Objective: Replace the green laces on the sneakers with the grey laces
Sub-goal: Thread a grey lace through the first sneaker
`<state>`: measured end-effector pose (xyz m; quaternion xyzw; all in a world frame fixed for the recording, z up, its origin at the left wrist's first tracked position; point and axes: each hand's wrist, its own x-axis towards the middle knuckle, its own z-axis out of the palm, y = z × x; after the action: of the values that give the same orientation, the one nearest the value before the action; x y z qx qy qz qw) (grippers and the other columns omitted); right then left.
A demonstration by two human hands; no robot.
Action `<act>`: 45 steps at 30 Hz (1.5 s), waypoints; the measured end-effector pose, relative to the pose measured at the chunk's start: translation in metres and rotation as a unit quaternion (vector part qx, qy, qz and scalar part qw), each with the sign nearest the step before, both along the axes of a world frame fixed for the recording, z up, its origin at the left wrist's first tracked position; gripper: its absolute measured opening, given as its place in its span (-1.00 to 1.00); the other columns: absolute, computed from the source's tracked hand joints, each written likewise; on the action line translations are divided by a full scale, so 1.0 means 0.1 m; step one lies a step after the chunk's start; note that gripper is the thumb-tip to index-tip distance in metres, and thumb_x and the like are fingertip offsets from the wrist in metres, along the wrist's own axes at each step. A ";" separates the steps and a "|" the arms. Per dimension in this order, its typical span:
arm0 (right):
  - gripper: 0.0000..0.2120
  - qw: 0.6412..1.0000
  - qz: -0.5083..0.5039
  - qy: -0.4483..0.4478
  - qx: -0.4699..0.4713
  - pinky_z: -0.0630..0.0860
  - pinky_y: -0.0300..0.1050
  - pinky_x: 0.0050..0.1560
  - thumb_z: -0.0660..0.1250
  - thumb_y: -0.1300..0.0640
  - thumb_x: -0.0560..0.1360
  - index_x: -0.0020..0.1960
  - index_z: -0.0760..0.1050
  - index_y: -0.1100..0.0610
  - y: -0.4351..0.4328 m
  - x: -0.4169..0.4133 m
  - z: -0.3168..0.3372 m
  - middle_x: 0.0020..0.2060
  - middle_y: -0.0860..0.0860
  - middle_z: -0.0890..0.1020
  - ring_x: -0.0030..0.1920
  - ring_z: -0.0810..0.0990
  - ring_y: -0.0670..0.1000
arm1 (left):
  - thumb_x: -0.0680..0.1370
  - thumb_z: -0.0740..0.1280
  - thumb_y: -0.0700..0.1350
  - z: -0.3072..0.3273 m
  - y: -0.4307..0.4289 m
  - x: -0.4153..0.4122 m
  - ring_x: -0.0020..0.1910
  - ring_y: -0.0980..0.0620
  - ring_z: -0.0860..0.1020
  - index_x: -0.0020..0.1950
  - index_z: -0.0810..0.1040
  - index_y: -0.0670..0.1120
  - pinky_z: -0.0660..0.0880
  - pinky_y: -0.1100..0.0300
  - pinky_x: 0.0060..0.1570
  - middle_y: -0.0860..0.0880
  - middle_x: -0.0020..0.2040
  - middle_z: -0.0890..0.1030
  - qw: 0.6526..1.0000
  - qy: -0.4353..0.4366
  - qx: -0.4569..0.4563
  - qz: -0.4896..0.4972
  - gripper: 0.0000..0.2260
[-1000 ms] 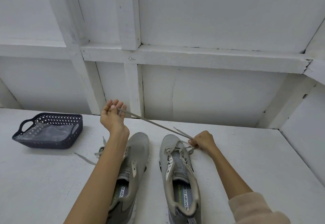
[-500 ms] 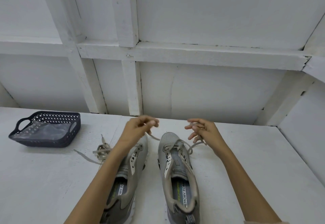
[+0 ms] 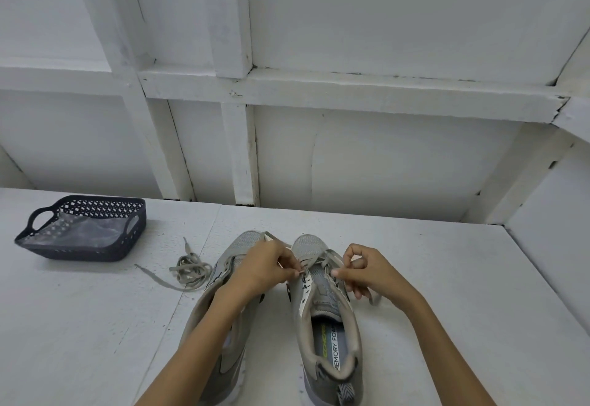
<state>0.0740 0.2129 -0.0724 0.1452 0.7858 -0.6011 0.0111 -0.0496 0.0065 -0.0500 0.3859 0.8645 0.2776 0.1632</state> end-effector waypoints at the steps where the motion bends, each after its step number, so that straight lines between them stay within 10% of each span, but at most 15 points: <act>1: -0.71 1.000 0.002 0.000 0.019 0.37 -0.20 -0.53 0.50 0.10 0.44 -0.11 0.44 0.24 0.00 -0.01 -0.01 -0.41 0.16 0.63 -0.53 0.50 0.07 | 0.46 0.47 -0.12 0.00 -0.01 0.00 -0.32 0.26 0.49 -0.09 0.71 -0.02 0.41 0.35 -0.21 0.15 -0.29 0.59 1.000 -0.003 0.002 -0.002 -0.94; 13: -0.72 0.985 -0.146 0.067 0.069 0.33 -0.21 -0.57 0.56 0.17 0.35 -0.15 0.47 0.23 -0.08 -0.21 -0.07 -0.46 0.09 0.56 -0.57 0.45 0.00 | 0.47 0.44 -0.12 0.02 0.07 0.03 -0.26 0.19 0.53 -0.06 0.70 0.04 0.39 0.37 -0.24 0.07 -0.15 0.69 0.994 0.097 -0.013 -0.043 -0.90; 20: -0.95 0.987 -0.053 0.074 0.132 0.33 -0.23 -0.31 0.51 0.02 0.40 -0.22 0.70 -0.03 0.07 -0.16 -0.05 -0.47 -0.03 0.60 -0.45 0.37 -0.12 | 0.44 0.45 -0.14 -0.05 0.16 0.05 -0.16 0.10 0.59 -0.09 0.67 0.02 0.53 0.08 -0.10 0.08 -0.15 0.68 0.992 0.106 -0.012 -0.062 -0.91; 45: -0.96 0.988 0.044 0.028 0.147 0.53 -0.19 -0.29 0.47 0.18 0.44 -0.17 0.63 0.14 0.05 -0.04 0.09 -0.30 0.01 0.69 -0.44 0.56 -0.02 | 0.47 0.35 0.03 -0.08 0.36 0.35 0.20 0.00 0.41 -0.01 0.66 0.14 0.24 0.07 0.18 0.07 0.06 0.54 0.996 0.065 -0.035 0.048 -0.85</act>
<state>0.0700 0.2182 -0.0638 0.0937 0.8715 -0.4813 -0.0057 -0.0150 0.0427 -0.0581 0.3551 0.9002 0.2285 0.1065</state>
